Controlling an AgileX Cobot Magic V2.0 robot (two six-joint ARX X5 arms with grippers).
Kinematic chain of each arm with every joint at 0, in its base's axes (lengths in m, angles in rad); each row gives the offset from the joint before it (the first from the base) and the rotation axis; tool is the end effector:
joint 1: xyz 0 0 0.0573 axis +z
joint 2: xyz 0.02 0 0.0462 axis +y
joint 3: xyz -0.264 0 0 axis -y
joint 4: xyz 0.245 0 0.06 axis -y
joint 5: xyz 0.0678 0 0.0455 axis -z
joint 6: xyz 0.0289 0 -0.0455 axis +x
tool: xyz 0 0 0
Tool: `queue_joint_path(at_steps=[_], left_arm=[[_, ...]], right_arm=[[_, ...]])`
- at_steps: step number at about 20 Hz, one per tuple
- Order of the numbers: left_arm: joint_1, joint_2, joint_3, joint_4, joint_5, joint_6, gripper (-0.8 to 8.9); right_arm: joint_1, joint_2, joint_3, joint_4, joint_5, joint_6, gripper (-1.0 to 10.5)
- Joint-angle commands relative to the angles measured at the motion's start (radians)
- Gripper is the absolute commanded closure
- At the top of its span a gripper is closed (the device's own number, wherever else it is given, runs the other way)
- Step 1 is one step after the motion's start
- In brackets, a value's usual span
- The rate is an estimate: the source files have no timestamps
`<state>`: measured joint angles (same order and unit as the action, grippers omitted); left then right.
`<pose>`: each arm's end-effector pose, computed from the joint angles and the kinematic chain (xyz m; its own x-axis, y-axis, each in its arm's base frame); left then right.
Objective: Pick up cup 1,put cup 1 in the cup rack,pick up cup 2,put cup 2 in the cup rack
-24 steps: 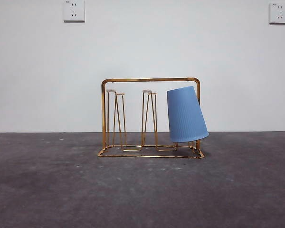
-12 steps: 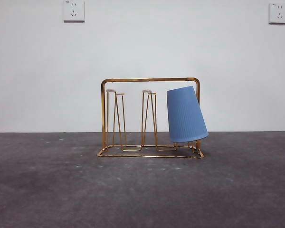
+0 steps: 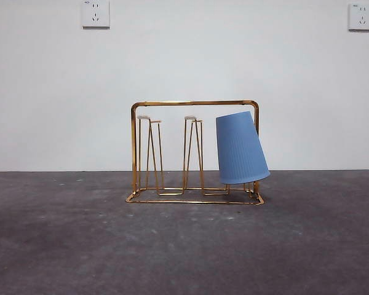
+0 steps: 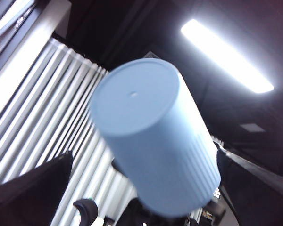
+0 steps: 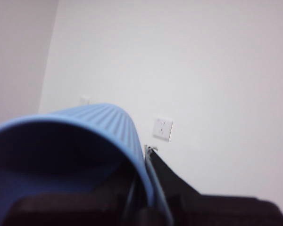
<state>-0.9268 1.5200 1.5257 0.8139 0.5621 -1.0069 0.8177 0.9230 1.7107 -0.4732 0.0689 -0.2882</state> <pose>0.1763 -0.2605 0.4960 -0.0795 -0.7818 0.6184 0.8493 -0.3779 -0.3686 0.0581 0.0591 0.5599 0.6990 0.6451 0.3086 -0.5948 0.7641 -0.2499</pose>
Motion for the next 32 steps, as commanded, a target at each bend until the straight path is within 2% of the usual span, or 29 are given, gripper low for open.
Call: queue_joint_path(at_steps=[1,8,9,11,13,16,17,18,23,27,32], left_arm=[[-0.009,0.005,-0.006,0.024,-0.014,-0.003,2.39],[-0.009,0.005,-0.006,0.071,-0.035,-0.003,2.54],[-0.009,0.005,-0.006,0.071,-0.035,-0.003,2.96],[-0.009,0.005,-0.006,0.070,-0.035,-0.003,5.50],[-0.009,0.005,-0.006,0.069,-0.035,-0.003,7.00],[-0.009,0.005,-0.006,0.069,-0.034,-0.003,7.34],[-0.009,0.005,-0.006,0.069,-0.034,-0.003,7.99],[-0.009,0.005,-0.006,0.069,-0.034,-0.003,8.21],[-0.002,0.005,-0.006,0.067,-0.031,-0.002,8.21],[0.037,-0.006,-0.005,0.067,-0.032,-0.003,8.21],[0.099,-0.008,-0.005,0.049,0.003,-0.006,8.21]], right_arm=[[0.000,0.026,-0.003,0.004,-0.003,-0.006,9.6],[0.000,0.062,-0.005,-0.051,-0.016,-0.003,9.6],[0.000,0.062,-0.005,-0.052,-0.016,-0.001,9.6],[0.000,0.061,-0.005,-0.051,-0.013,0.002,9.6],[0.000,0.061,-0.005,-0.062,-0.011,0.008,9.6],[0.000,0.063,-0.005,-0.112,-0.011,0.008,9.6],[0.000,0.067,-0.005,-0.127,-0.011,0.008,9.6],[0.000,0.069,-0.005,-0.137,-0.011,0.008,9.6],[0.000,0.067,-0.005,-0.214,-0.011,0.008,9.4],[0.000,0.041,-0.004,-0.268,-0.010,0.034,7.8],[0.000,-0.014,-0.004,-0.383,-0.009,0.063,7.8]])
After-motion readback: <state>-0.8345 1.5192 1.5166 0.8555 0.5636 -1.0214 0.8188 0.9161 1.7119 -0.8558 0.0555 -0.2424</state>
